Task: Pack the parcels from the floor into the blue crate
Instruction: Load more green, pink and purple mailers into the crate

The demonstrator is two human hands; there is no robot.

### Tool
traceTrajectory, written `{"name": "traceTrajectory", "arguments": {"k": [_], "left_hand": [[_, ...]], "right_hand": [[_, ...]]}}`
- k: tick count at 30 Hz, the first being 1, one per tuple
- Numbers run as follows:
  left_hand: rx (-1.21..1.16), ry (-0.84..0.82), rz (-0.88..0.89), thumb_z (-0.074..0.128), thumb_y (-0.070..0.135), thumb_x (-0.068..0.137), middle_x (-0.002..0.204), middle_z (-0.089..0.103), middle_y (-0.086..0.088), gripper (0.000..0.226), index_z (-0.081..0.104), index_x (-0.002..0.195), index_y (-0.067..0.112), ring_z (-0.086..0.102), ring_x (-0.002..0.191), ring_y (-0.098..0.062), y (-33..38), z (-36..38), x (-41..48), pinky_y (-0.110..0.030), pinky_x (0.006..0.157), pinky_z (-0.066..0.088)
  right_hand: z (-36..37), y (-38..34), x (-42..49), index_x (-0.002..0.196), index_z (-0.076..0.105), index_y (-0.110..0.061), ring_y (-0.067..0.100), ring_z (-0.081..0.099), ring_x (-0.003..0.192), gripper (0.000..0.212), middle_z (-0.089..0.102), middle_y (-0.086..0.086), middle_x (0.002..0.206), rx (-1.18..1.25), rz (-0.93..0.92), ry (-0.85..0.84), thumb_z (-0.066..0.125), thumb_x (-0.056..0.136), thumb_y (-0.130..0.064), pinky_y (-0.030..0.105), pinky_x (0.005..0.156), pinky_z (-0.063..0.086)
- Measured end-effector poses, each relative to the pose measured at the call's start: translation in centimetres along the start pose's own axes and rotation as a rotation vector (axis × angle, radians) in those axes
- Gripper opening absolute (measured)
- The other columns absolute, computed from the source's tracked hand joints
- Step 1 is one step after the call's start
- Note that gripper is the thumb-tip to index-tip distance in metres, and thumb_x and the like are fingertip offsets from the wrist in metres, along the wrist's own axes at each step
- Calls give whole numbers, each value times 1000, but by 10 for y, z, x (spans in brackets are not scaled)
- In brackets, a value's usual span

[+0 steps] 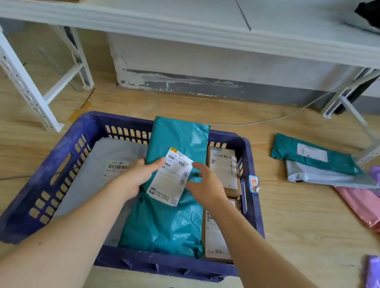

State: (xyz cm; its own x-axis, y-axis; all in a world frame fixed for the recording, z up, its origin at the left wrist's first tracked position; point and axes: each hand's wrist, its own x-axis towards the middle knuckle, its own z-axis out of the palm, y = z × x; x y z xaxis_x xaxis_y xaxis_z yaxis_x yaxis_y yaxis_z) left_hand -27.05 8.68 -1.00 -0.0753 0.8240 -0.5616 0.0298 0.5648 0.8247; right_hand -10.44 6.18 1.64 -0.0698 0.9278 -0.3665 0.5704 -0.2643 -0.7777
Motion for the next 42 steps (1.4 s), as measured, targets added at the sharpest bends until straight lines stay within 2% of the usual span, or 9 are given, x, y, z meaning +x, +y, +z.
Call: {"name": "traceTrajectory", "arguments": {"k": [4,10,15,23,27,33,37,40,42], "left_hand": [[42,-5,-91,60,39,87,103,68,-11,44,56,117,7,63,98,-29,-12,-2,6,-43,93,48],[68,21,-131,57,40,90,102,64,-12,53,47,127,3,62,90,-28,-16,2,18,-36,78,50],[148,128,-79,56,54,84,127,57,-16,71,42,135,6,57,112,-34,-29,-7,34,-48,99,44],[285,199,-48,50,49,90,137,47,-15,69,33,141,6,50,120,-33,-23,-13,40,-45,100,42],[312,201,-68,49,48,91,133,50,-14,65,36,139,7,52,115,-31,-24,-14,42,-39,92,45],[480,224,-60,39,40,98,141,42,-17,58,33,141,3,42,127,-33,-26,9,36,-34,98,34],[537,239,-42,40,38,97,139,43,-19,56,31,139,1,45,123,-35,-33,5,40,-37,95,37],[554,179,-47,37,37,98,138,43,-18,54,33,137,-1,44,125,-34,-36,11,41,-35,98,36],[550,102,-51,34,38,98,137,44,-18,53,36,134,0,44,125,-34,-38,20,43,-36,104,36]], "right_hand": [[10,0,9,141,36,-23,24,59,103,57,49,8,135,-102,-2,-27,54,88,-11,34,82,52],[22,1,16,143,35,-23,25,53,115,60,46,10,136,-240,-22,-57,52,86,-10,33,94,48],[30,1,20,142,37,-24,26,48,119,62,45,10,136,-333,-57,-89,56,84,-11,29,94,44],[43,-2,26,140,41,-25,27,46,119,61,47,9,132,-430,-127,-78,57,82,-13,34,94,44],[42,1,29,140,41,-25,27,47,118,59,48,8,132,-444,-114,-86,55,84,-13,35,96,47],[39,13,29,141,39,-27,27,47,121,60,46,9,135,-535,-56,-180,57,84,-15,31,98,42],[38,18,29,142,37,-24,26,45,124,60,43,10,137,-586,-33,-265,57,86,-17,31,101,40],[43,20,31,141,38,-18,25,45,125,61,45,10,137,-610,-9,-297,59,84,-16,29,101,39],[45,21,35,133,46,-10,24,50,118,51,52,12,129,-639,7,-254,56,83,-13,26,91,42]]}}
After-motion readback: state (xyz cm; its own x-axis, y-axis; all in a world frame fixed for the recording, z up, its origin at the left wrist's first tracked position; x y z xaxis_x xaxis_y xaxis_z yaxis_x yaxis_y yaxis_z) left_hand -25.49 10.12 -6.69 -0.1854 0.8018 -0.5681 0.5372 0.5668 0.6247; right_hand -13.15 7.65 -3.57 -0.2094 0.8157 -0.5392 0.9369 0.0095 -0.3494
